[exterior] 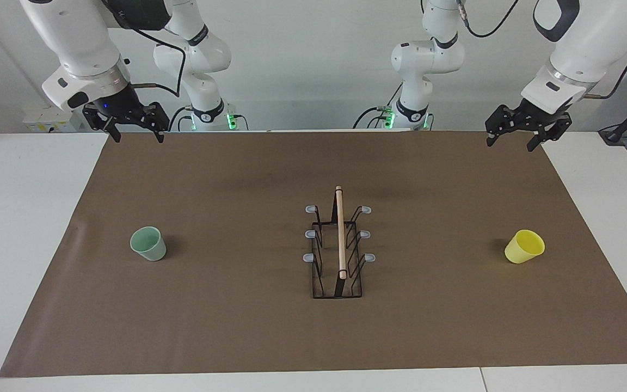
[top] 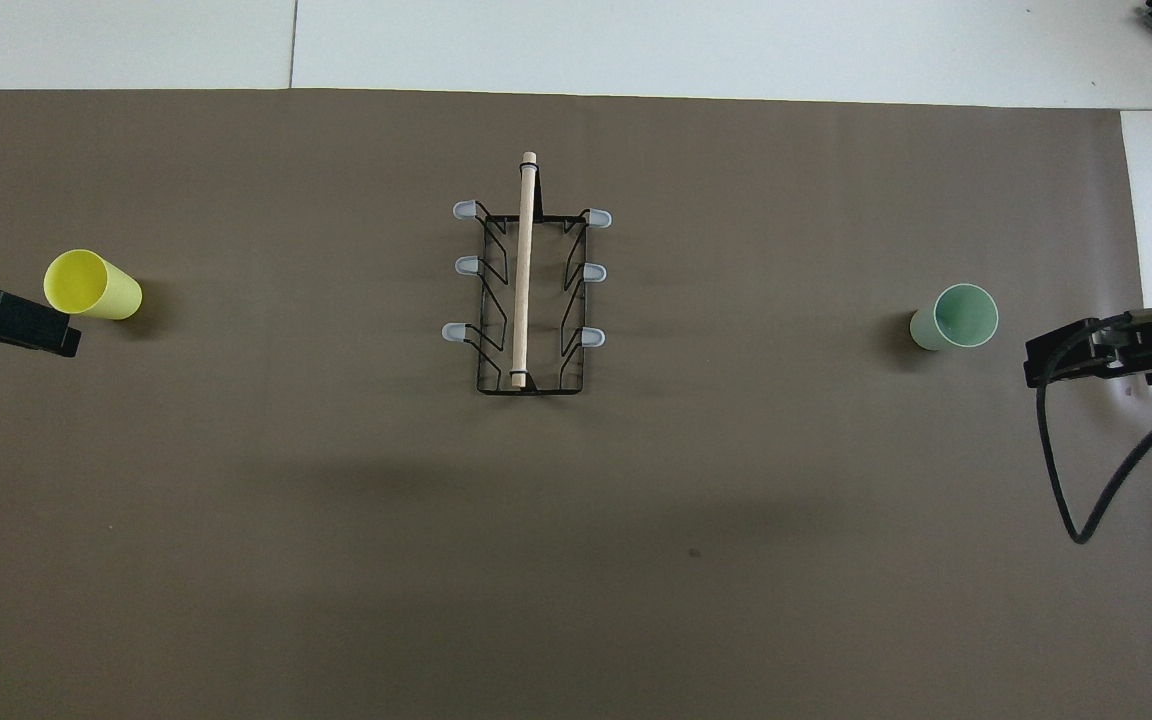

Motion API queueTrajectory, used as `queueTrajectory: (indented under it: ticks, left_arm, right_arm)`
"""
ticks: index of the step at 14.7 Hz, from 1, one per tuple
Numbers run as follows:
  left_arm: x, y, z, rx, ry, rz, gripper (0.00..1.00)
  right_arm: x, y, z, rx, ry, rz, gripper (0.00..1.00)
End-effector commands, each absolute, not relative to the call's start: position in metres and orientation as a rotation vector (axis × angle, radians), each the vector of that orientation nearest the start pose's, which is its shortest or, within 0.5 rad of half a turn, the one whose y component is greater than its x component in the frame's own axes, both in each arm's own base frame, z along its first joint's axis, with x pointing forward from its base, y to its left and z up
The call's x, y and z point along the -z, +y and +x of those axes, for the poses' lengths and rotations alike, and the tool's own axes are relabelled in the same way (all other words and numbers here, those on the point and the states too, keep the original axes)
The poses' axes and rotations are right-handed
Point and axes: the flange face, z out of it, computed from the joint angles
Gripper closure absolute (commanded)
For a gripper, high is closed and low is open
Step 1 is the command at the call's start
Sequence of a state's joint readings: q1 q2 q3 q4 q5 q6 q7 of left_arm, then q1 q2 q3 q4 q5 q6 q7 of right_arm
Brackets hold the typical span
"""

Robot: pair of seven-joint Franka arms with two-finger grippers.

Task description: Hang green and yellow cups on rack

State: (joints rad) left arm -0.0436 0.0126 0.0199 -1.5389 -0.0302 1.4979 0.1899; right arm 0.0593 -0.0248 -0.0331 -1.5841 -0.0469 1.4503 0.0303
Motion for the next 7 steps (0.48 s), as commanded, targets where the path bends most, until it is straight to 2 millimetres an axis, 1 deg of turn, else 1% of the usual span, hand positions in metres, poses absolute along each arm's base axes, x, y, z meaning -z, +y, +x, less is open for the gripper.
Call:
queueTrajectory:
  ticks: [1,6,7]
  left_arm:
    - [-0.6274,-0.0171,0.5434,-0.09,0.327,-3.14,0.0]
    - [-0.6274,-0.0188,0.5433,-0.09,0.332,-3.14,0.0]
    - [-0.6259,-0.0144,0.5388,-0.129,0.318,-3.14,0.0]
  right_arm:
    - [-0.6221,0.0051,0.5372,-0.145,0.019,-3.194,0.0]
    - [-0.621,0.0061,0.5346,-0.161,0.041,-3.184,0.0]
    - [-0.6243,0.0052,0.5342,-0.147,0.036,-3.184,0.0]
